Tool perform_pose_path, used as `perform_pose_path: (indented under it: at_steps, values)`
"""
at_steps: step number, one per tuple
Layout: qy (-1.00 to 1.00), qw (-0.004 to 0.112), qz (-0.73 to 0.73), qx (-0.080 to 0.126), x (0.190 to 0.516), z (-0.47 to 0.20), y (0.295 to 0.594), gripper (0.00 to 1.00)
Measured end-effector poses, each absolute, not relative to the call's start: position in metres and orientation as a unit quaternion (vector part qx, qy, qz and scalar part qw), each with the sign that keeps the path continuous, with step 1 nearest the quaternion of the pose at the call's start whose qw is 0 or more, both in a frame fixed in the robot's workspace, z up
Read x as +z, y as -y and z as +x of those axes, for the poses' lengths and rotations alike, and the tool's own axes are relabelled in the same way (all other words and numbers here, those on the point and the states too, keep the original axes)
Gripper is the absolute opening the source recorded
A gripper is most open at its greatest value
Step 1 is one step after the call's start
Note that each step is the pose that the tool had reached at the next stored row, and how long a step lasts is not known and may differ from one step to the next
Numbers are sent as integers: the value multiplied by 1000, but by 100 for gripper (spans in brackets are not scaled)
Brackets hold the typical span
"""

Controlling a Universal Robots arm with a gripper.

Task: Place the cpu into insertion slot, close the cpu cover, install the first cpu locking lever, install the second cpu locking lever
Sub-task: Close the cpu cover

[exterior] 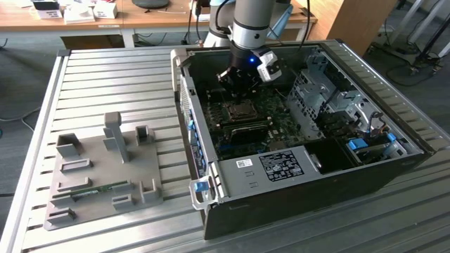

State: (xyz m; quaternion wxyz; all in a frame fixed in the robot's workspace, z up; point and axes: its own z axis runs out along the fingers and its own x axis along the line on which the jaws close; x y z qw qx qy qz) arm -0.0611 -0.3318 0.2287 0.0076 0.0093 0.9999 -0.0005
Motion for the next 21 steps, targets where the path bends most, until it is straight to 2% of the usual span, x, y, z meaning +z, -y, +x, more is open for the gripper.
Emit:
perform_pose_path:
  at_steps: [21]
  values:
    - [-1000,8,9,-1,233,-48,332,11]
